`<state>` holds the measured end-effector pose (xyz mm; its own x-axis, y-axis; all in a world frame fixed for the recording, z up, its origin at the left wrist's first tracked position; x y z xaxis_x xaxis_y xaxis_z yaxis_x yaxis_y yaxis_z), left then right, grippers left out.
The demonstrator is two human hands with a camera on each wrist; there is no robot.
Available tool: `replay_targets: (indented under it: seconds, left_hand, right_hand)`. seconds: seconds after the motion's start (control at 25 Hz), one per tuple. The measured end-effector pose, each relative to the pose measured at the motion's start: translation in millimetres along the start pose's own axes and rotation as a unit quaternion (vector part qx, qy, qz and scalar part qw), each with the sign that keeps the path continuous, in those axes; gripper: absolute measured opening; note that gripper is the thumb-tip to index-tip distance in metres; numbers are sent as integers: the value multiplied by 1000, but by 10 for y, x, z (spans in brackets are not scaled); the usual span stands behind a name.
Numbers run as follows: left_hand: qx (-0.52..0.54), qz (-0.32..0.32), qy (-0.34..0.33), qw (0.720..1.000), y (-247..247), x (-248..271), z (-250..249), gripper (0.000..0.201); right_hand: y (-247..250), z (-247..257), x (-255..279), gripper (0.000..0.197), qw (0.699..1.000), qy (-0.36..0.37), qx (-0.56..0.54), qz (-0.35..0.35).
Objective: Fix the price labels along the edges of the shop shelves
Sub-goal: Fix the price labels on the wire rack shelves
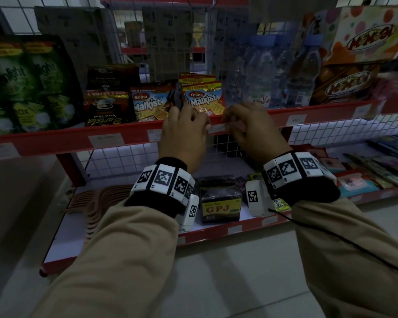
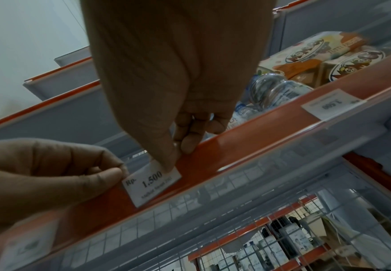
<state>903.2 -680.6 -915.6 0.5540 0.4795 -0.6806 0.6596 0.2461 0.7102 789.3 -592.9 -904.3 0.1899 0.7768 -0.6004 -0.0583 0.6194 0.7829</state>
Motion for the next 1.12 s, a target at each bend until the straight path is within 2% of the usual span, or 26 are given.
replay_targets:
  seconds: [0.32,0.6,0.8,0.92,1.0,1.12]
  left_hand:
    - [-26,-1,3,1000,1,29,-29,14]
    - [-42,-6,14,999,-18,47,-63,14]
    - [-10,-10,5,1000,-12,36,-25,24]
    - [22,-38,-10,999,37,58,-5,21]
    - [21,-41,-1,999,24,91,4,21]
    - [28,-43,25,998,-23,194,7,34]
  right_hand:
    - [6,43,24,21,999,10,52,-1]
    - [-20,18,29,17,998,8,54,11]
    - [-9,0,51,18,999,16,-1,-40]
    - [-23,6,69,16,997,21,13,-77]
    - [-25,-9,108,21,994,17,28,-106]
    - [-43,-35,192,28,989,26,46,-136]
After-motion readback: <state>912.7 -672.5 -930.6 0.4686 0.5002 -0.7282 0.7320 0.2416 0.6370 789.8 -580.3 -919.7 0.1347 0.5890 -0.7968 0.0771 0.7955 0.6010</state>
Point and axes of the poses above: each hand's wrist, its own x-axis away from the middle knuckle, its own y-axis out of the back of the hand, z = x × y, the point moved 6 cm from there along -x, towards the middle knuckle, and after that the axes turned 7 degrees about y, right-handed, at the moved point
